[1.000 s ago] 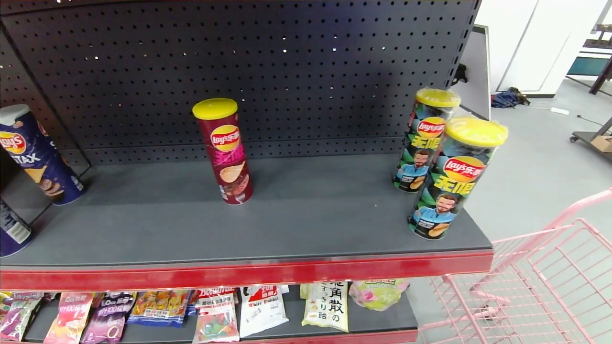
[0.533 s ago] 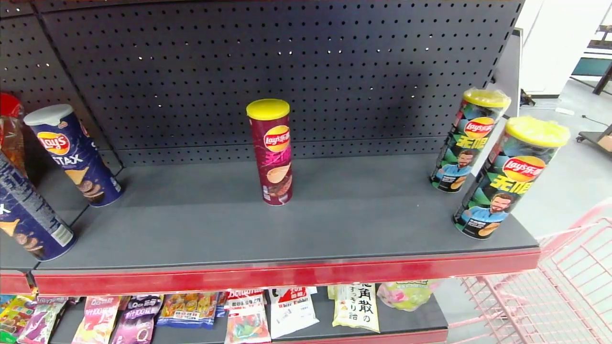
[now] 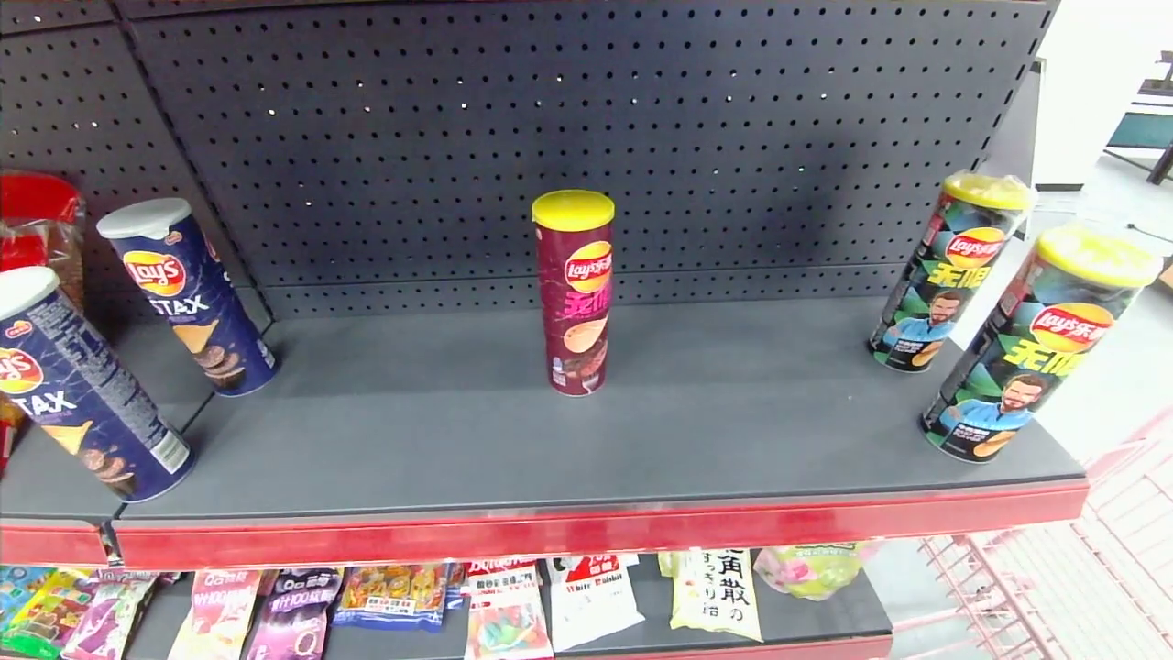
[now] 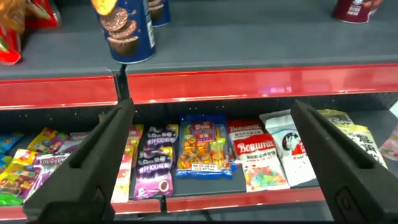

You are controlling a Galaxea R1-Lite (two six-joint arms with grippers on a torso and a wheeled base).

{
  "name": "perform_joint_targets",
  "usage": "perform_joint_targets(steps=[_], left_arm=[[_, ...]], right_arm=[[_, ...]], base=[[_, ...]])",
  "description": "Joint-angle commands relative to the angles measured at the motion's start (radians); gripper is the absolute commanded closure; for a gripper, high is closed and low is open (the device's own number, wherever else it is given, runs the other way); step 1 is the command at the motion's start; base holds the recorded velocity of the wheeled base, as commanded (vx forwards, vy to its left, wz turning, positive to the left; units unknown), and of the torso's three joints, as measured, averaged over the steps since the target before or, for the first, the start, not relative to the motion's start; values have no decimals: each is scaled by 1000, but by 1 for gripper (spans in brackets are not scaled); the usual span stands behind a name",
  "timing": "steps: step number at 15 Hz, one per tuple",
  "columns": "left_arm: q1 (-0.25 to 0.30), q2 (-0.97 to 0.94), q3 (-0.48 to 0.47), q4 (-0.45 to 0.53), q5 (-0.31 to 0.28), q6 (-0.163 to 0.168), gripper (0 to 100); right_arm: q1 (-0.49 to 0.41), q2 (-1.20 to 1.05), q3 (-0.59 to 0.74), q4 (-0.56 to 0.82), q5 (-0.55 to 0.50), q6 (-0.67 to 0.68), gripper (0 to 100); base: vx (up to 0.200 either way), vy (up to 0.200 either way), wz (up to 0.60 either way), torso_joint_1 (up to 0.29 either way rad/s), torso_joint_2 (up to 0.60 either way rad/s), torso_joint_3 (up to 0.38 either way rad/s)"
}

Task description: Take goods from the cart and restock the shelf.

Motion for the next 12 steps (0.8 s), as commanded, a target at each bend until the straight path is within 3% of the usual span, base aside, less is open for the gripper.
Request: perform_joint_targets(steps=[1, 2, 12], left_arm=[[1, 1, 0, 0, 0, 0, 0], [1, 1, 0, 0, 0, 0, 0], [-1, 1, 0, 0, 0, 2, 0]], right_arm=[[1, -1, 5, 1, 0, -2, 100], [1, -1, 5, 1, 0, 0, 100], [20, -44, 42, -4, 17, 0, 100]], base=[[200, 0, 0, 2, 7, 7], [200, 0, 0, -2, 2, 7], [0, 0, 0, 0, 0, 0]])
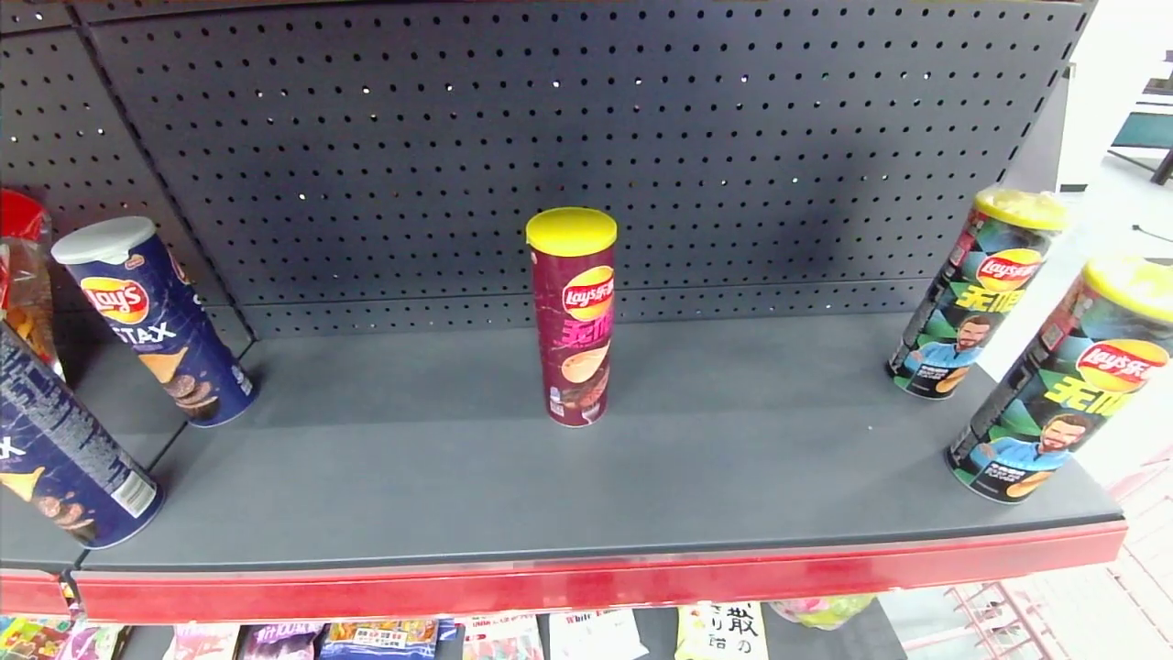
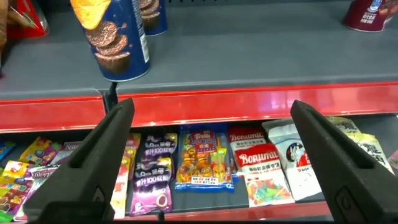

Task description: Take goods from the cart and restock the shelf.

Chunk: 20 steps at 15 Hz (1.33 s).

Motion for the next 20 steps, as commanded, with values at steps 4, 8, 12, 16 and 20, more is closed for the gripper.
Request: perform_joint_targets(steps=[4, 8, 12, 16, 20], left_arm=[[-22, 91, -150, -11, -110, -24, 0], [-206, 672, -607, -15, -308, -49, 0], [-342, 1024, -630, -148, -494, 33, 0], [-390, 1289, -634, -427, -491, 69, 0], [-430, 1482, -718, -452, -403, 164, 0]], right_arm=[[23, -50, 19, 4, 4, 0, 100], [23, -28, 30, 0, 3, 0, 100], [21, -25, 28, 0, 0, 0, 100], [21, -16, 34, 1, 0, 1, 100], [21, -2, 34, 1, 0, 1, 100]], base=[[0, 0, 0, 0, 0, 0], [0, 0, 0, 0, 0, 0], [0, 0, 0, 0, 0, 0], [0, 0, 0, 0, 0, 0], [0, 0, 0, 0, 0, 0]])
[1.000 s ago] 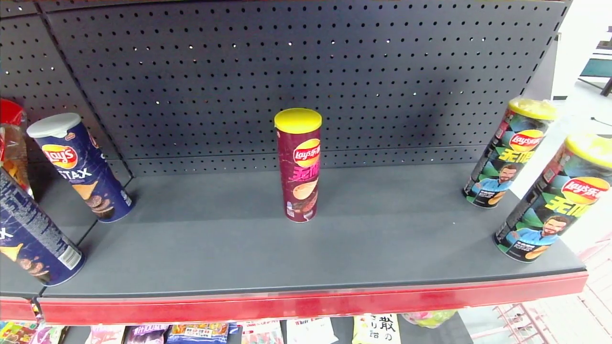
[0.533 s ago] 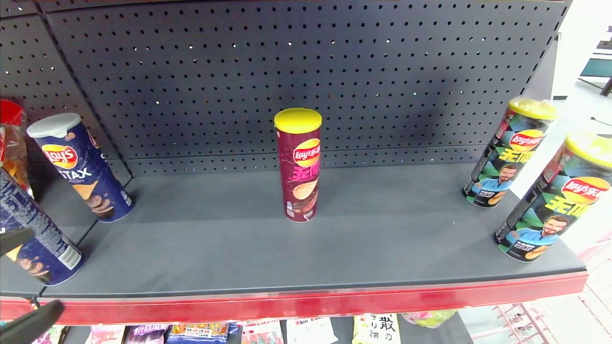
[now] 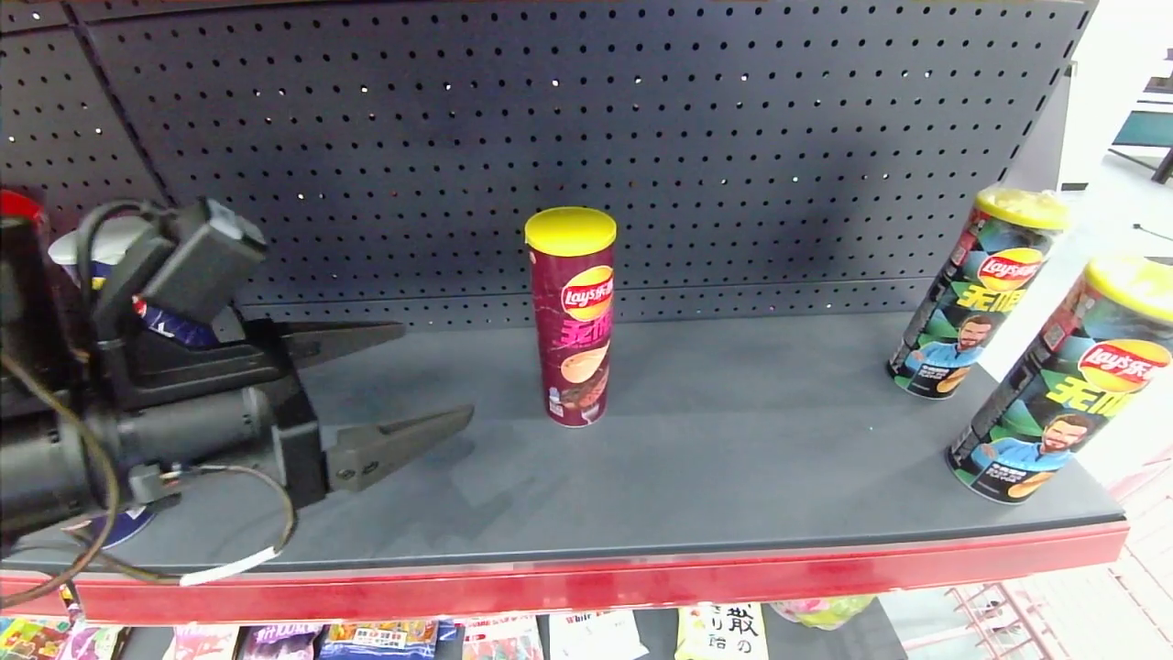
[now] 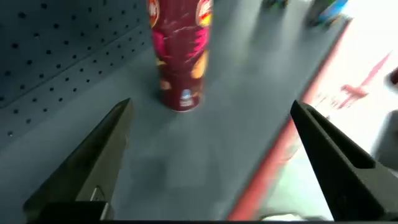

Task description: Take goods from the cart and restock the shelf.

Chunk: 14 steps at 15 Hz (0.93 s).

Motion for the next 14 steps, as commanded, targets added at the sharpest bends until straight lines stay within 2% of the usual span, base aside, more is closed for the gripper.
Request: perform_joint_targets(steps=[1, 5, 9, 14], left_arm=[[-24, 180, -82, -12, 33, 34, 0], [-58, 296, -226, -12, 38, 31, 0], [-101, 396, -336, -57, 42, 22, 0], [-103, 482, -421, -106, 41, 22, 0]], right_arm=[[0, 7, 0, 0, 0, 0, 100], [0, 16, 2, 0, 0, 4, 100], [0, 16, 2, -1, -2, 13, 100], [0, 13, 0, -1, -5, 23, 100]], base=[[0, 0, 0, 0, 0, 0], [0, 0, 0, 0, 0, 0], [0, 0, 0, 0, 0, 0], [0, 0, 0, 0, 0, 0]])
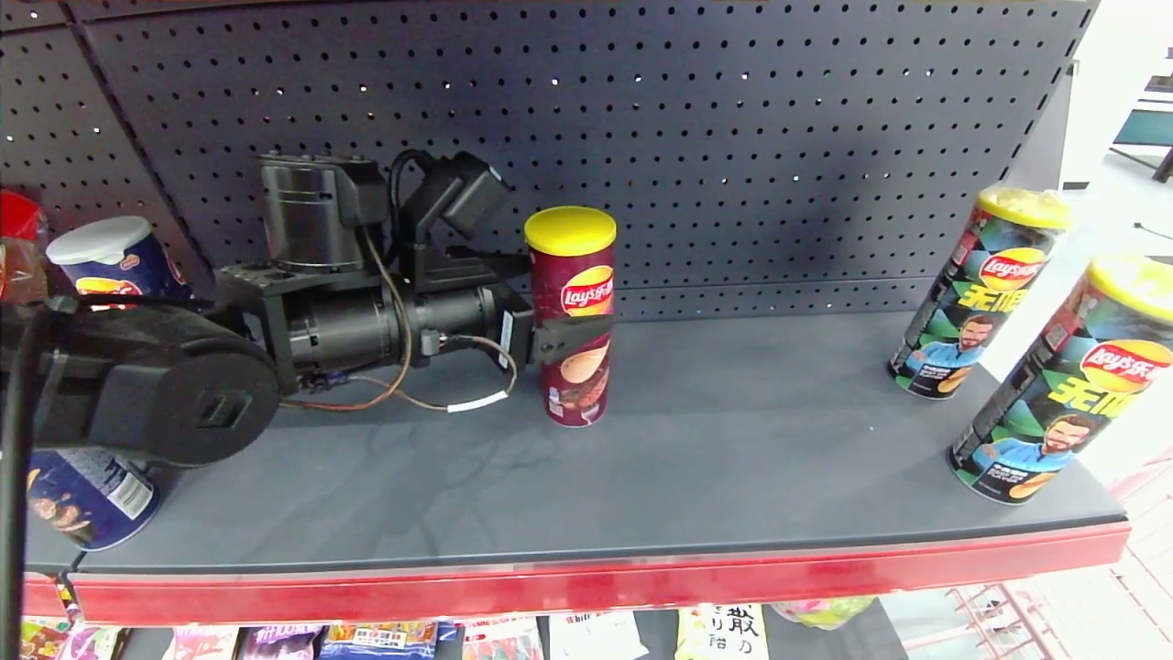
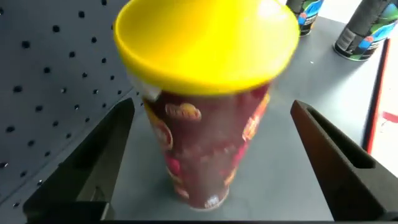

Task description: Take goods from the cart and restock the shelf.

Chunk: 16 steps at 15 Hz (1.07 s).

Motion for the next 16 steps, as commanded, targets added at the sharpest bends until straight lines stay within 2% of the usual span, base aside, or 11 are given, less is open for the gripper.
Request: perform_joint_targets(steps=[1, 3, 6, 9, 13, 14, 16], left_arm=[[-1, 37, -33, 0, 0, 0, 0], [-16, 56, -76, 1, 2, -1, 0], [-32, 68, -91, 0, 3, 0, 0], [-30, 100, -122, -3, 54, 0, 0], [-33, 154, -180, -42, 62, 0, 0], [-33, 157, -185, -42, 62, -1, 100], [-33, 158, -182, -40, 51, -1, 100]], right_arm=[[0, 0, 0, 0, 0, 0, 100], [0, 3, 0, 0, 0, 0, 100], [0, 3, 0, 0, 0, 0, 100], [0, 3, 0, 1, 0, 0, 100], [0, 3, 0, 1, 0, 0, 100], [0, 3, 0, 1, 0, 0, 100], [0, 3, 0, 1, 0, 0, 100]], base=[[0, 0, 0, 0, 0, 0], [0, 0, 0, 0, 0, 0], [0, 0, 0, 0, 0, 0], [0, 0, 0, 0, 0, 0], [0, 0, 0, 0, 0, 0], [0, 0, 0, 0, 0, 0], [0, 0, 0, 0, 0, 0]])
